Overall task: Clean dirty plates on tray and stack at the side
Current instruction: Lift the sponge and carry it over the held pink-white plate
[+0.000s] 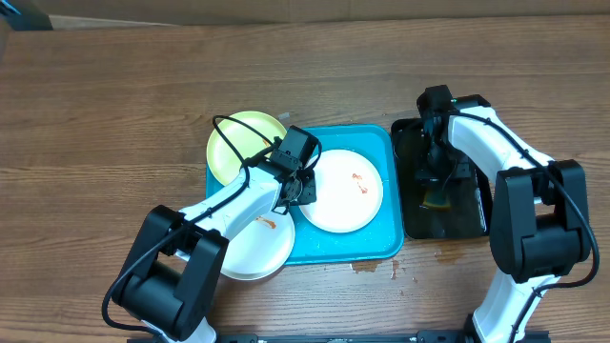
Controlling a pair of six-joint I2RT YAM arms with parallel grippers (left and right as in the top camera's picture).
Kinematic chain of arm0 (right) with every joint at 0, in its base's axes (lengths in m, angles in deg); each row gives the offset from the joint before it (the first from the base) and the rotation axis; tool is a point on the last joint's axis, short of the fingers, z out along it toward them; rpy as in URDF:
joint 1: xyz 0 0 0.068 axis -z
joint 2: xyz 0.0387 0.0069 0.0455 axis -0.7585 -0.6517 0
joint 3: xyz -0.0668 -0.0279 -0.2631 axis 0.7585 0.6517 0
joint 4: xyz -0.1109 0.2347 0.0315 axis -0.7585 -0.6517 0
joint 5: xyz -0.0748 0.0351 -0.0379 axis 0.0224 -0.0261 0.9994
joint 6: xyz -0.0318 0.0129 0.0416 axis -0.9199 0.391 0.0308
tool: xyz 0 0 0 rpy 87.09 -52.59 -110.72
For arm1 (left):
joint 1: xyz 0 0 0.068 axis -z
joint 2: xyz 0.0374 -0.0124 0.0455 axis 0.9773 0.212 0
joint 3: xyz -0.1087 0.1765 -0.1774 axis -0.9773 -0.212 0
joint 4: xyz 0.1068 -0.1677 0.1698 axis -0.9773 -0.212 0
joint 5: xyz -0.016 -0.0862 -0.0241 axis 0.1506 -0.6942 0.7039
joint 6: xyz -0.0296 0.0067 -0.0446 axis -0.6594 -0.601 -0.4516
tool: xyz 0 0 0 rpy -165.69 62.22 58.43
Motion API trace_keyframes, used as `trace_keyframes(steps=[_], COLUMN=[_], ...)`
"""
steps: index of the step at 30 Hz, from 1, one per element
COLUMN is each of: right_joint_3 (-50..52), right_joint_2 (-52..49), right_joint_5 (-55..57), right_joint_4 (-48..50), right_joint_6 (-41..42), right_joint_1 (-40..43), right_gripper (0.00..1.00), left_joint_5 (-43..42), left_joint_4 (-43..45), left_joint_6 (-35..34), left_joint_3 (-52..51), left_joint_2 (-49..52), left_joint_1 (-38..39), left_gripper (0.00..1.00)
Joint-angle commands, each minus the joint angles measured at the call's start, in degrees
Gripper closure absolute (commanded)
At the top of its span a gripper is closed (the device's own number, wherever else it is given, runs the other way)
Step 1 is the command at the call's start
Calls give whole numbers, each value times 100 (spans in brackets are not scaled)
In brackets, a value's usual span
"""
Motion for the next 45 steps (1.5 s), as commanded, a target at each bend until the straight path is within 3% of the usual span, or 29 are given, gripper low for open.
trace_keyframes(steps=[1,3,5,10,15,22,23,24,25,26,36,38,42,45], right_joint_3=[33,31,31,2,-584,-730,-730,-730,-730,-730,-726,-726,-726,-726], right_joint_2=[164,164,164,164,208,828,909,981,1034,1073,1108,1108,1108,1108], right_joint_5=[59,59,59,57,-297,-289,-289,-286,-291,-295,-579,-796,-144,-800], right_joint_4=[35,39,39,59,-682,-852,-857,-861,-874,-892,-1073,-1154,-1091,-1082], right_joint_6=[22,22,22,20,20,13,-35,-50,-70,-129,-227,-560,166,-476], right_joint_1=[15,15,15,15,13,-33,-33,-33,-33,-33,-35,-35,-17,-63], right_gripper=[71,74,96,96,96,96,96,96,96,96,96,96,96,96], left_joint_5=[-2,-2,-2,-2,-2,-2,-2,-2,-2,-2,-2,-2,0,0], left_joint_4=[-13,-13,-13,-13,-13,-15,-15,-13,-15,-15,-15,-13,-13,-13], left_joint_6=[37,35,35,35,35,35,35,35,35,35,35,35,35,35], left_joint_3=[50,50,50,50,50,50,50,50,50,50,50,50,50,50], left_joint_2=[96,94,96,96,94,94,94,96,96,96,94,94,96,94], left_joint_1=[33,33,33,33,33,33,33,33,33,33,33,33,33,33], left_gripper=[73,73,72,72,72,72,73,79,93,96,96,95,95,94])
